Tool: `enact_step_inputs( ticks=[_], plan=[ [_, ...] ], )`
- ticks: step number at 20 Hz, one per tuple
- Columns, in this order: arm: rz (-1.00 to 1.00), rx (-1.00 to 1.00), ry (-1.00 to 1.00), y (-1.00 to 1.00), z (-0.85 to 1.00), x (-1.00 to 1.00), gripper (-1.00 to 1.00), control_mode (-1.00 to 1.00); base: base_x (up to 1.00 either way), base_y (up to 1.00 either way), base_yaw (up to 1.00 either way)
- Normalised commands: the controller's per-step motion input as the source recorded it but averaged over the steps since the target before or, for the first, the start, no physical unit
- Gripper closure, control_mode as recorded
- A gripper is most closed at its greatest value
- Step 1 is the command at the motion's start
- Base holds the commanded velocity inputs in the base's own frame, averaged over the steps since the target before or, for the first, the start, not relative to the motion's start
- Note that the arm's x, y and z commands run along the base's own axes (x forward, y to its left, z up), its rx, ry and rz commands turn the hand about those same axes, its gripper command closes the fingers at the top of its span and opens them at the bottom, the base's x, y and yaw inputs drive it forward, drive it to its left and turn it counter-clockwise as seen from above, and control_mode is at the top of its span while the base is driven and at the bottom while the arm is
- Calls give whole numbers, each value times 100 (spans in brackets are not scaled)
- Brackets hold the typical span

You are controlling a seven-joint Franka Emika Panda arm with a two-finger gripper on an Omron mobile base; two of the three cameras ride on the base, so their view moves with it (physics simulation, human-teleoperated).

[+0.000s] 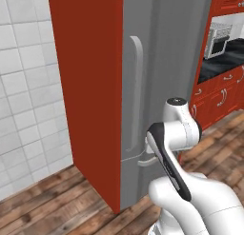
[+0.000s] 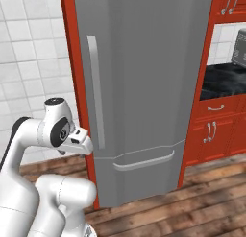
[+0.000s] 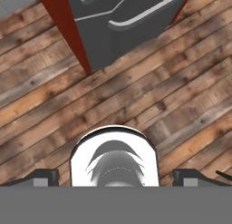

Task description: Place one of the steaks on the plate and the other in the bowl. Then place the bowl in the fridge.

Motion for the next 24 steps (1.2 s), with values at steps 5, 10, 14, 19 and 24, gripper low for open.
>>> enact_step_inputs(
  ticks=[5, 10, 14, 19, 24],
  plan=[
    [0, 0, 0, 0, 0, 0, -100, 100, 36, 0, 0],
    [0, 0, 0, 0, 0, 0, -100, 100, 46, 0, 0],
    [5, 0, -2, -1, 0, 58, -100, -100, 0, 0, 0],
    [23, 3, -20, -36, 8, 84, -100, -100, 0, 0, 0],
    [19, 0, -19, -4, 40, 93, -100, -100, 0, 0, 0]
  ],
)
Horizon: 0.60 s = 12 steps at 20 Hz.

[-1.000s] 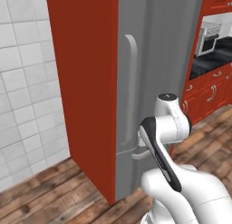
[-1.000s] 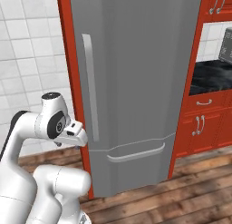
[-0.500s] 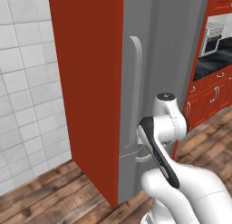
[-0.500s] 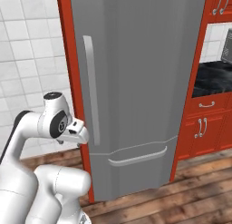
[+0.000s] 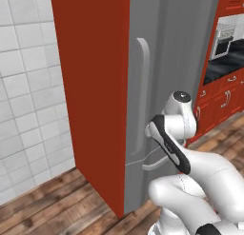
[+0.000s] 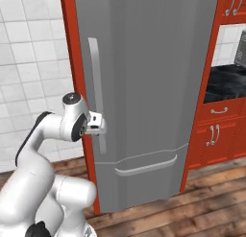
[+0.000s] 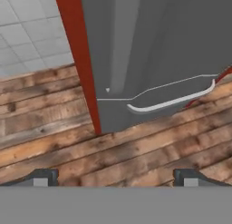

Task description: Place one of the steaks on the plate and the other in the bowl. Then place the bowl in the fridge.

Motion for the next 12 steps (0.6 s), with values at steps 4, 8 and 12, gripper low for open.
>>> enact_step_inputs(
  ticks=[4, 8, 12],
  plan=[
    [6, 9, -3, -1, 41, 68, -100, -100, 0, 0, 0],
    [3, 8, -7, 0, 14, 54, -100, -100, 0, 0, 0],
    [4, 4, -25, 0, 0, 28, -100, -100, 0, 0, 0]
  ],
)
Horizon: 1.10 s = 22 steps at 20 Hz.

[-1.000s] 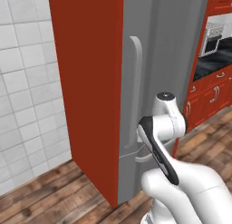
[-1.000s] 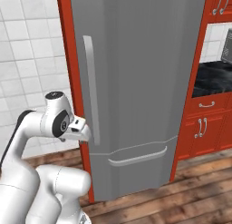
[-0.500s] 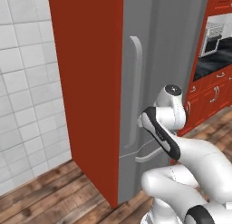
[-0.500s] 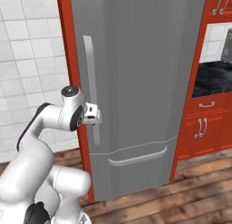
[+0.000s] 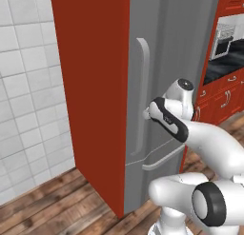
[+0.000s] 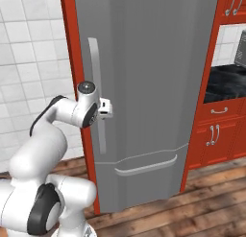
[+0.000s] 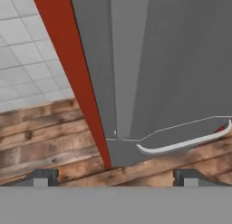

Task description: Place one of the steaks on the plate and the other in the bowl. Then place the bowl in the fridge.

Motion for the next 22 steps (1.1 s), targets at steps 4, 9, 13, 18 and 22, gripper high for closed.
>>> enact_step_inputs(
  ticks=[4, 9, 13, 18, 22],
  plan=[
    [8, 0, -22, 0, 0, 31, -100, -100, 0, 0, 0],
    [3, 0, -11, 0, 1, 39, -100, -100, 0, 0, 0],
    [0, -2, 12, 6, 16, 31, -100, -100, 0, 0, 0],
    [1, 2, 0, 0, 3, 25, -100, -100, 0, 0, 0],
    [1, 0, -1, 6, 0, 26, -100, -100, 0, 0, 0]
  ],
)
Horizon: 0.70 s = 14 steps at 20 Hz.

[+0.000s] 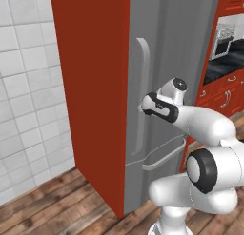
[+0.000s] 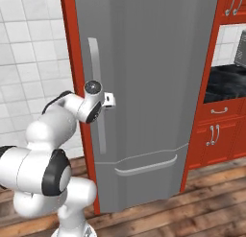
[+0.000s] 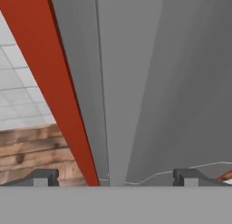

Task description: Place one of the steaks on the plate and the other in the bowl. Then place the bowl in the fridge.

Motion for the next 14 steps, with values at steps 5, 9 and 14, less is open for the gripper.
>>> enact_step_inputs(
  ticks=[5, 9, 14],
  plan=[
    [1, 0, 0, 7, 0, 35, -100, -100, 0, 0, 0],
    [5, 0, 0, 0, -2, 44, -100, -100, 0, 0, 0],
    [11, 0, 0, 0, -6, 36, -100, -100, 0, 0, 0]
  ],
)
